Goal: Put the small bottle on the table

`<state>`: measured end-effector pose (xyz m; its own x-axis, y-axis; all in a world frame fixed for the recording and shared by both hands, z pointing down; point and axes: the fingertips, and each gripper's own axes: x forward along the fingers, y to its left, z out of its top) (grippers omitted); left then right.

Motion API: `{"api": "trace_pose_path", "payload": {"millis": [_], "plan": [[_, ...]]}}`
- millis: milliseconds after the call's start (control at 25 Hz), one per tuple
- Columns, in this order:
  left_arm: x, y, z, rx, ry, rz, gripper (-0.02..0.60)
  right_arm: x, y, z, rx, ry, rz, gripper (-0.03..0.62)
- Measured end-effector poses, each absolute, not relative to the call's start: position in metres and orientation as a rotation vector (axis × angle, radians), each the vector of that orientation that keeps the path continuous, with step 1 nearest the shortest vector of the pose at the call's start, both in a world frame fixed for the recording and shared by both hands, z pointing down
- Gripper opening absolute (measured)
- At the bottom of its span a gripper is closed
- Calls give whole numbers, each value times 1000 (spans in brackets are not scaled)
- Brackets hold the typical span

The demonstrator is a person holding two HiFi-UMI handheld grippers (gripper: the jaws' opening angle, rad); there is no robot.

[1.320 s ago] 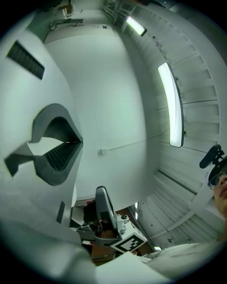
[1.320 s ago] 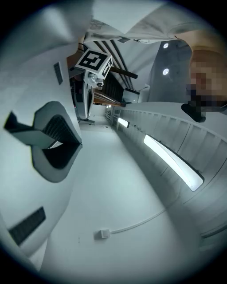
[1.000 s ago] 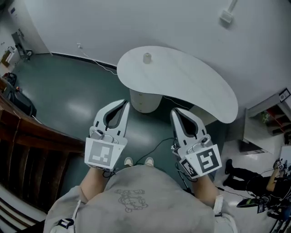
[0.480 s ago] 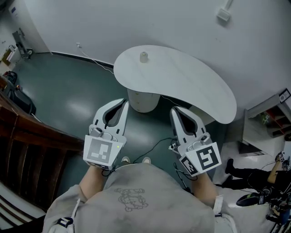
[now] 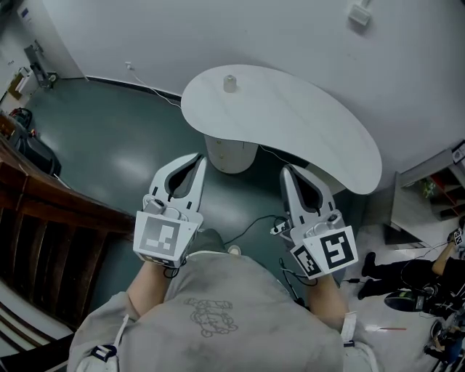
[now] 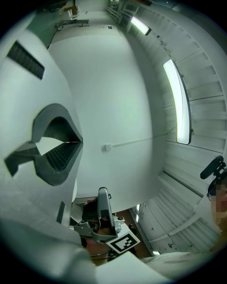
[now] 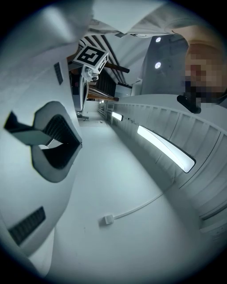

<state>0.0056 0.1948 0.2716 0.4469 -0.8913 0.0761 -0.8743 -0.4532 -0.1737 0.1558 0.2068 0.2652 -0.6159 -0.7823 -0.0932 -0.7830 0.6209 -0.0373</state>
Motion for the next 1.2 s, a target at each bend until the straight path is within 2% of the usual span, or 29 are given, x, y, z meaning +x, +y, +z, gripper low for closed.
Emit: {"api": "trace_pose_path", "payload": {"millis": [640,1200], "plan": [[-3,145,276,-2543,1618,-185,18,142,164,286,-1291,2821,35,28],[-24,55,300,-2641,1545,-218,18,107,74,301,-1336,2845,-40,29]]}}
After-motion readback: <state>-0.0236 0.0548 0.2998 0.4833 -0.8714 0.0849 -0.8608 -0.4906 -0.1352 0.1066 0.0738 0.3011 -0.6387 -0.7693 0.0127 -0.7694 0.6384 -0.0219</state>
